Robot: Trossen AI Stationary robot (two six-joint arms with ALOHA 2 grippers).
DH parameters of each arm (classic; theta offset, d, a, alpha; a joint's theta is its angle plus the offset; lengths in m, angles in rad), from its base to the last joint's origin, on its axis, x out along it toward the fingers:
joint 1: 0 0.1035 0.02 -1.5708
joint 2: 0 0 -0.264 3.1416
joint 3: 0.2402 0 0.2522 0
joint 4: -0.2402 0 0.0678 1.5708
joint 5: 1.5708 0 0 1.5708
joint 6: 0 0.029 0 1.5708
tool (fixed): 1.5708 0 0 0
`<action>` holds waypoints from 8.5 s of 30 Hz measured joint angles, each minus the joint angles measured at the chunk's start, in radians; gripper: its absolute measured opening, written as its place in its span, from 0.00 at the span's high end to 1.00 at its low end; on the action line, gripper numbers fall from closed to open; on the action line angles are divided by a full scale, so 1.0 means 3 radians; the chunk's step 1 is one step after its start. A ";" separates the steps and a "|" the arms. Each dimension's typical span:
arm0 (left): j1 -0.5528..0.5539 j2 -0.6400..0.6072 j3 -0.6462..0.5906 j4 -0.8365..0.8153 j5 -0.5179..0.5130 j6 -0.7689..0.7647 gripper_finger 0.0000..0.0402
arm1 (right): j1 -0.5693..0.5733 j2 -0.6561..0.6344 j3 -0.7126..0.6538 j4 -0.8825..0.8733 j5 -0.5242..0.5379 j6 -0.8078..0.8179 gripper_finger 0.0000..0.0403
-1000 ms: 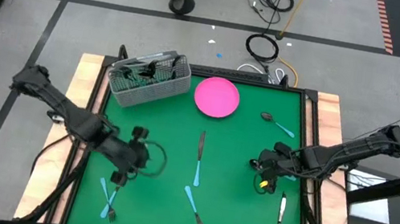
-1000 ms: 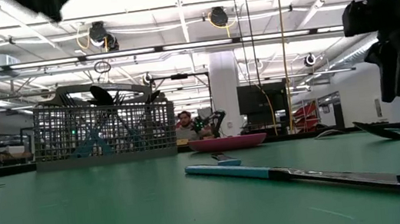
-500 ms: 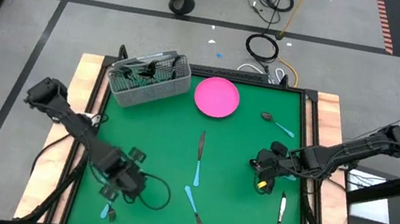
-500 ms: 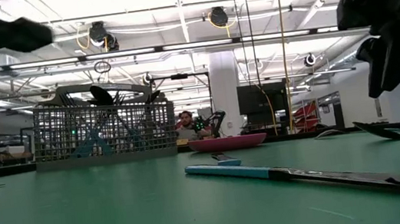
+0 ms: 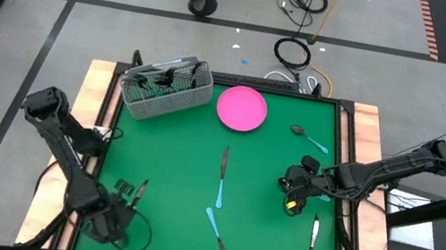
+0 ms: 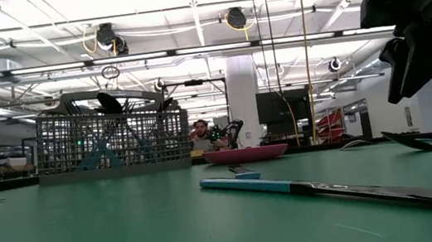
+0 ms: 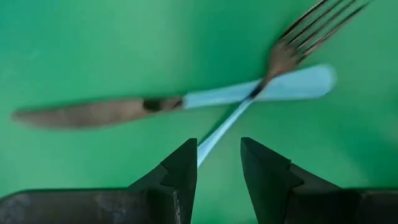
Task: Sort silverware
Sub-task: Put the blue fork into the gray silverware holder, then put the blue spoon into the gray silverware holder
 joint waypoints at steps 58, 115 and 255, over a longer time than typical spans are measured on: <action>0.0521 -0.0189 0.0228 0.0156 -0.1557 0.0528 0.99 | 0.0000 0.0001 0.0000 0.0247 0.0147 0.0084 0.46; 0.4060 -0.2050 -0.1634 0.2307 -0.3630 -0.0200 0.99 | 0.0132 0.0011 0.0001 0.1182 0.0174 -0.0703 0.46; 0.2484 -0.0660 -0.0899 0.4042 -0.0791 0.1898 0.73 | -0.0264 0.0036 -0.0310 -0.0001 0.0078 0.0185 1.00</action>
